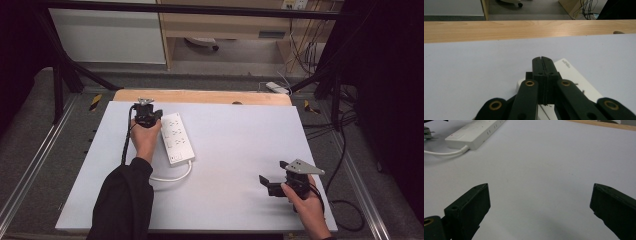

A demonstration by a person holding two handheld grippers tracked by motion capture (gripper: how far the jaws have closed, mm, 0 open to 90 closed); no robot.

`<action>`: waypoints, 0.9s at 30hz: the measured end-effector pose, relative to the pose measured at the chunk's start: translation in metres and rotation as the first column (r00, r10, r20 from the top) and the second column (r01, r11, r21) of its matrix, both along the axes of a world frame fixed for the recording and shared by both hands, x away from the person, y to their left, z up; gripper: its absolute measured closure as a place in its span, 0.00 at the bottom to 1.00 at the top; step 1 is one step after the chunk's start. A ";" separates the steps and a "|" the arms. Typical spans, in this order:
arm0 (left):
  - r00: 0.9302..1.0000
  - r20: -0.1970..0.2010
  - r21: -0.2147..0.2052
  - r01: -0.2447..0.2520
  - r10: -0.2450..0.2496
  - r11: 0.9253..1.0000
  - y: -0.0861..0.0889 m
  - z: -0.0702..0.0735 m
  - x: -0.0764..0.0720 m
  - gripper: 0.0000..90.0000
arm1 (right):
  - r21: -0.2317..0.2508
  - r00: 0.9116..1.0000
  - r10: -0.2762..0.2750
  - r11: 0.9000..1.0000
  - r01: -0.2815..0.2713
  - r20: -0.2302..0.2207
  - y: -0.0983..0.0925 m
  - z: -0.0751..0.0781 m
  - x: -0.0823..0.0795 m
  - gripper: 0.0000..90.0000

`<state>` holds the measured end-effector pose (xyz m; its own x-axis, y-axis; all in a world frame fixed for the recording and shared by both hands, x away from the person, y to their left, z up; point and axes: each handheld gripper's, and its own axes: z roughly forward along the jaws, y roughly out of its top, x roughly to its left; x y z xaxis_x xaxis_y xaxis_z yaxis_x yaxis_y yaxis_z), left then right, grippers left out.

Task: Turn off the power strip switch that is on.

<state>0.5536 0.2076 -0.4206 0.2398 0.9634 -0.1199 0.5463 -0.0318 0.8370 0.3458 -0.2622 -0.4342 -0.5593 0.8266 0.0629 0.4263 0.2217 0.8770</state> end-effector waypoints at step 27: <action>1.000 -0.007 -0.002 0.013 -0.013 1.000 0.003 -0.009 -0.017 1.00 | -0.003 1.000 -0.001 1.000 0.001 -0.003 0.000 0.001 0.000 0.04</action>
